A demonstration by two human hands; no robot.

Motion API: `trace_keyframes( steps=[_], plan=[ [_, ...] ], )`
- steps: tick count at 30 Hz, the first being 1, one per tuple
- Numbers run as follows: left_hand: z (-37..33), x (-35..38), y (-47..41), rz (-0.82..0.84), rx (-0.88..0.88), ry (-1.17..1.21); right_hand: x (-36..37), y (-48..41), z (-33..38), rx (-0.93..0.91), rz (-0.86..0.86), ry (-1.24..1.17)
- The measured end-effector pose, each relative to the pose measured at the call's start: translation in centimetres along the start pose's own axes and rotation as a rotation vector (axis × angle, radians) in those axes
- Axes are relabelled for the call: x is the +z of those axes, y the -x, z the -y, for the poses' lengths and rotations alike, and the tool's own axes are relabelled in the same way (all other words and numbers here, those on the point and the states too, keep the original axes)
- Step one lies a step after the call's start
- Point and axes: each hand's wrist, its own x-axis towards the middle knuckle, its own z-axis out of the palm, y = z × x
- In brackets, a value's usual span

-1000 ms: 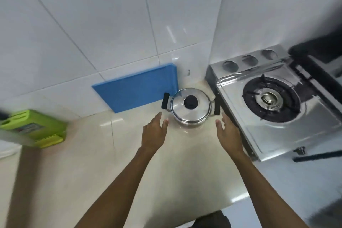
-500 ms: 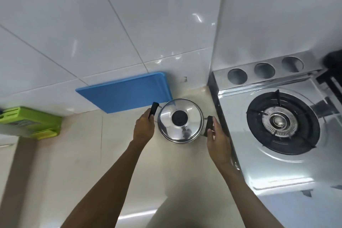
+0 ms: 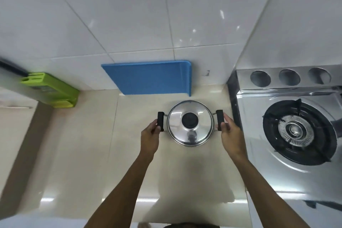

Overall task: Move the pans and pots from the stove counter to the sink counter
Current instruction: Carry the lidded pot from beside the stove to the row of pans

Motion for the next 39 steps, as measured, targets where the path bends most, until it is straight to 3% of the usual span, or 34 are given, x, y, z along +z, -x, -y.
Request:
trace_keyframes(
  steps=[6, 11, 23, 32, 39],
  plan=[
    [3.8, -9.8, 5.0, -0.156, -0.036, 0.153, 4.9, 5.6, 4.6, -0.128, 0.130, -0.036],
    [6.9, -21.6, 9.7, -0.405, -0.001, 0.269, 12.7, 13.0, 11.1, -0.312, 0.270, -0.057],
    [19.1, -52.7, 22.3, -0.885, 0.034, 0.412, 38.3, 35.2, 25.5, -0.623, 0.640, -0.158],
    [29.1, -69.4, 27.7, -1.178, -0.090, 0.518, 56.0, 49.9, 32.2, -0.677, 0.961, -0.135],
    [35.8, -80.9, 25.6, -1.305, -0.147, 0.638, 70.4, 56.9, 38.4, -0.724, 1.082, -0.061]
  ],
)
